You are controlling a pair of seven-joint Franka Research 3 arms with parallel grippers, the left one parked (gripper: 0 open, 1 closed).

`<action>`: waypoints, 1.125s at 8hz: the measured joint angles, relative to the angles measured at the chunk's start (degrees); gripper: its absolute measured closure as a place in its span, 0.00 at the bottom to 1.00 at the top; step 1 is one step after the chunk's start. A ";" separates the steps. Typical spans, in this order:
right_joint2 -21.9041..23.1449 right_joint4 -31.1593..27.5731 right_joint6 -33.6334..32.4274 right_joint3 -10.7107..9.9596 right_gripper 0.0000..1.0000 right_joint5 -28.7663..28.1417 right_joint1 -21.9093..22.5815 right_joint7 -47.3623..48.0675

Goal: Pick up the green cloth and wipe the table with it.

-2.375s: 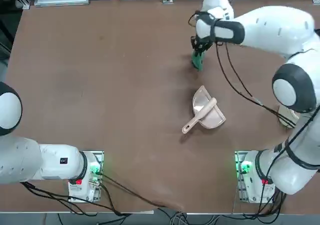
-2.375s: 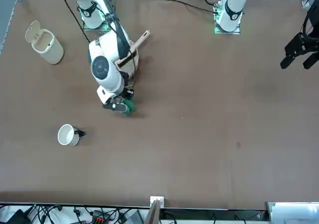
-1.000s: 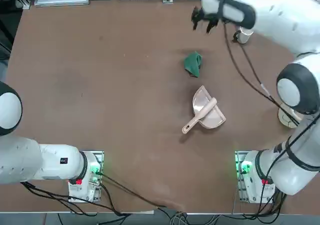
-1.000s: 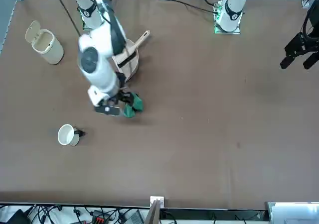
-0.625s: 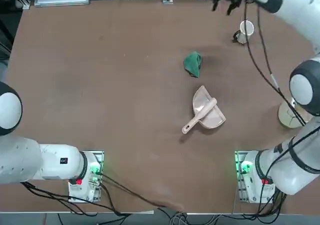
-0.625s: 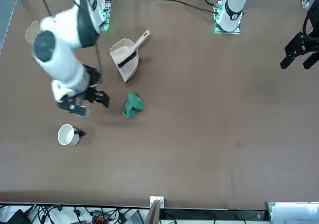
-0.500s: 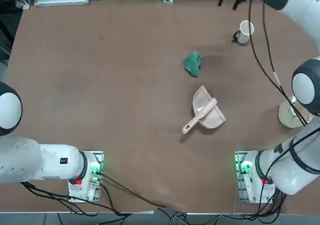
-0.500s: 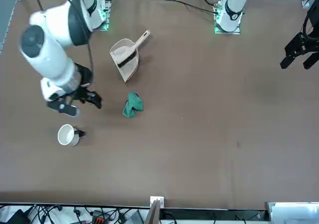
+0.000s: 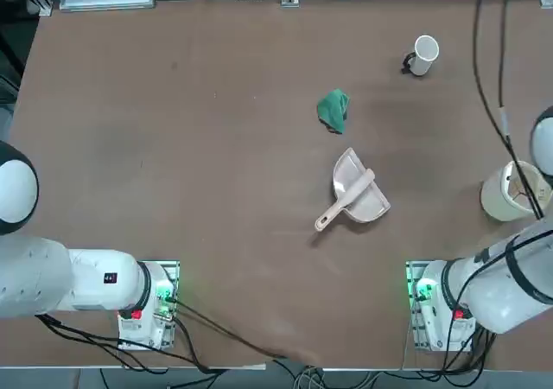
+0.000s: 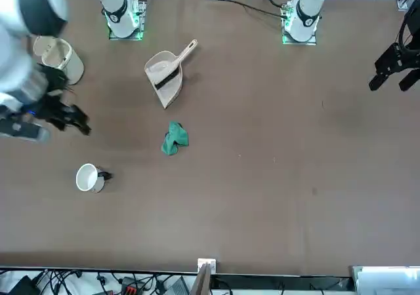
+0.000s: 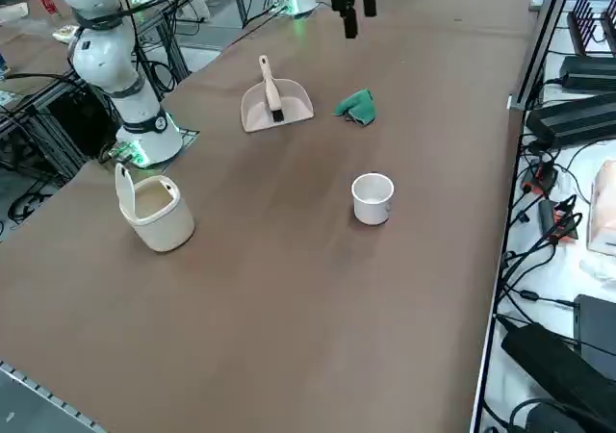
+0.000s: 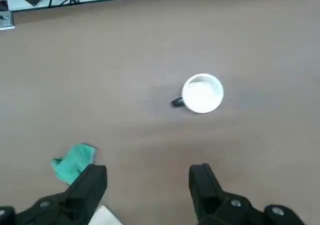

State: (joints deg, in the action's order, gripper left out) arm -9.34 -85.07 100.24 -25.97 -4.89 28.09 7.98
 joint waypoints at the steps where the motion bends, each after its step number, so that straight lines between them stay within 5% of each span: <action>1: 2.02 -0.01 -1.38 2.24 0.00 0.01 -4.70 -3.63; 4: 6.26 -0.16 -5.91 15.02 0.00 0.02 -19.61 -5.42; 7: 10.36 -3.09 -9.05 23.15 0.00 0.08 -27.48 -5.34; 9: 12.41 -4.99 -10.93 25.81 0.00 0.66 -29.14 -5.33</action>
State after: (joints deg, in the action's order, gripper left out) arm 3.07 -90.06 89.32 -0.16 -4.23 -1.05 2.65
